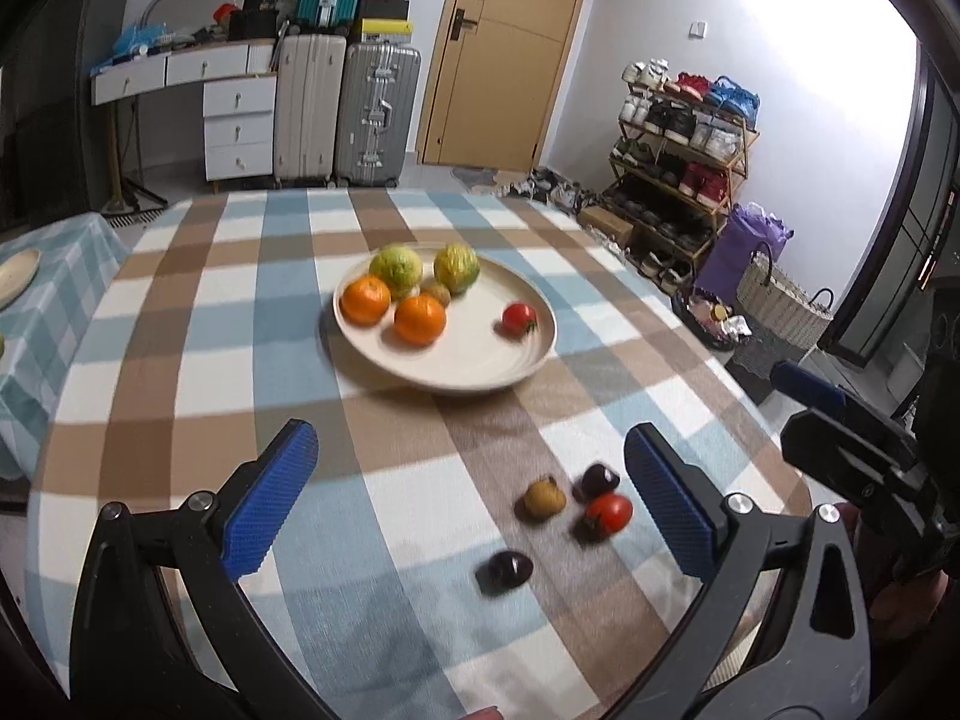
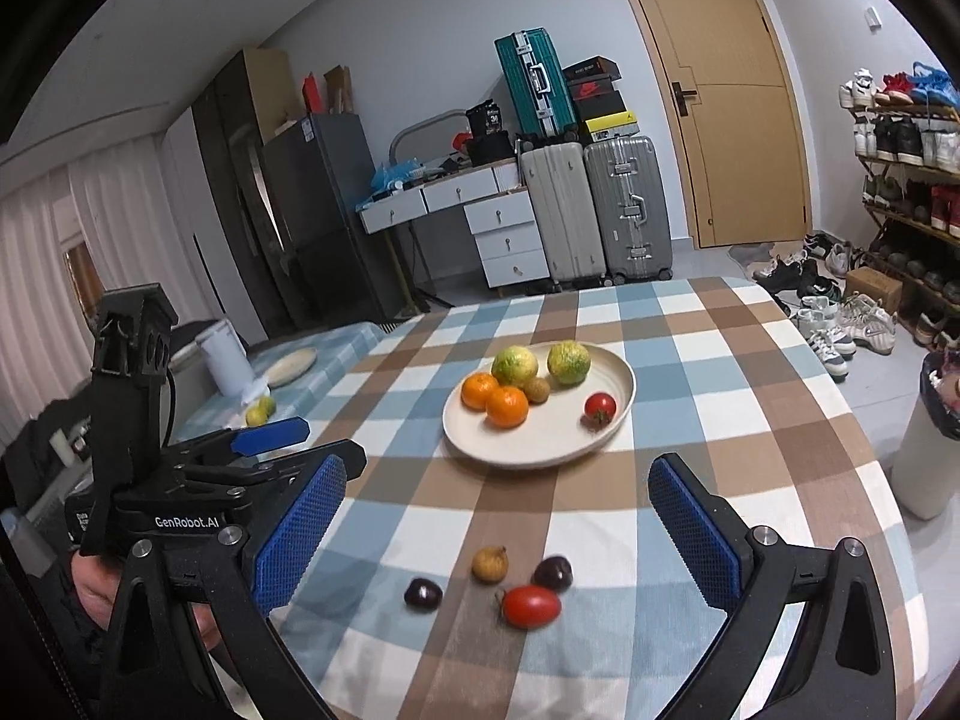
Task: Organize fruits
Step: 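Close the left tool around a dark plum and lift it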
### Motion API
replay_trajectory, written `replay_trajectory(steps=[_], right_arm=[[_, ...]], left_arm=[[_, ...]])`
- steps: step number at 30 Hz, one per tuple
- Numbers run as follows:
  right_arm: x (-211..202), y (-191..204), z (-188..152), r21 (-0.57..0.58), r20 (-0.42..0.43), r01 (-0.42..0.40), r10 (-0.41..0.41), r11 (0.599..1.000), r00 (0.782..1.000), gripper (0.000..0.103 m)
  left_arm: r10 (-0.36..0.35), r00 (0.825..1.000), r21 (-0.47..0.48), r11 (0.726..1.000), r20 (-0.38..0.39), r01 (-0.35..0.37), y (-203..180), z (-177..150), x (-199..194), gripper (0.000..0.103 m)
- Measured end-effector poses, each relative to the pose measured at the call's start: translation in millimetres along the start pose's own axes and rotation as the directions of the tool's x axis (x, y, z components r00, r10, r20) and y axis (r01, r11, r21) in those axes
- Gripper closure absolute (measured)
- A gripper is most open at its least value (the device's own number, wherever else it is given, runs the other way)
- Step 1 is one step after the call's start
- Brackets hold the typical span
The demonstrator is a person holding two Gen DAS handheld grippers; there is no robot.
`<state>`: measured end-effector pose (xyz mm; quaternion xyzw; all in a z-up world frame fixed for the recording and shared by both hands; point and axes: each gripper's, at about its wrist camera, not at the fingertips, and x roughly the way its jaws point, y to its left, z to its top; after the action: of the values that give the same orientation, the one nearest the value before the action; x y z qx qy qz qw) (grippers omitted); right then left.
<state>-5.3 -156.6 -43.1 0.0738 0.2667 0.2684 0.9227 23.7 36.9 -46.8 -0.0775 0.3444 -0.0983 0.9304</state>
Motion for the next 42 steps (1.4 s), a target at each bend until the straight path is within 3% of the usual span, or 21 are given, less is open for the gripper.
replay_trajectory(steps=[12,22,28,38,42], right_arm=[[12.6,-5.9,-29.4,0.029,-0.061,0.024,-0.022,0.999,0.998,0.000],[29.5,-16.3,-44.6,0.084,-0.114,-0.004,0.014,0.996,0.993,0.000],[34.8,-21.0,-50.4,0.100,-0.131,-0.006,0.019,0.995,0.991,0.000],[36.8,-24.6,-52.9,0.118,-0.137,-0.009,0.025,0.993,0.990,0.000],[37.4,-25.4,-54.3,0.121,-0.142,-0.005,0.023,0.993,0.990,0.000]], left_arm=[[0.009,0.995,-0.008,1.000,-0.103,-0.010,3.4,-39.1,39.0,0.001],[0.018,0.984,0.032,0.999,-0.176,-0.012,1.2,-59.7,68.2,0.004],[-0.017,0.979,0.025,0.999,-0.201,0.023,1.8,-61.9,73.9,0.026],[-0.114,0.967,0.033,0.992,-0.228,0.124,-5.1,-66.0,72.1,0.079],[-0.144,0.960,0.042,0.986,-0.240,0.158,-9.6,-66.7,72.0,0.082]])
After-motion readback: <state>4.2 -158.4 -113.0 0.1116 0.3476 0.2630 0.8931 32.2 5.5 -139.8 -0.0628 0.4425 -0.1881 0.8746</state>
